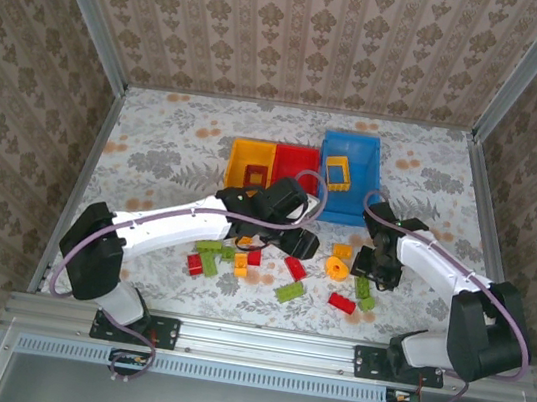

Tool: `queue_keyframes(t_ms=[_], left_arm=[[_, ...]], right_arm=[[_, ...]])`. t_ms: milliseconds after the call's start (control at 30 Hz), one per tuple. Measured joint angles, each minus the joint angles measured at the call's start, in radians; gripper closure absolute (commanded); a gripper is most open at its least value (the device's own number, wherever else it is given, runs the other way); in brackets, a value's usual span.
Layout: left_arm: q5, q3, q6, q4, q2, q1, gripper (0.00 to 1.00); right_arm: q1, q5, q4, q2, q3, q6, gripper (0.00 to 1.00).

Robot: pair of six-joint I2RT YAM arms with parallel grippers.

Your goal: Sort the legos into containers by color

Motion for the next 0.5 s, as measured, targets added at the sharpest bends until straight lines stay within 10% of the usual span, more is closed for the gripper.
queue_keyframes(t_ms=[500], left_arm=[[0.001, -0.007, 0.0, 0.033, -0.005, -0.002, 0.41]], right_arm=[[0.042, -0.048, -0.001, -0.008, -0.009, -0.003, 0.45]])
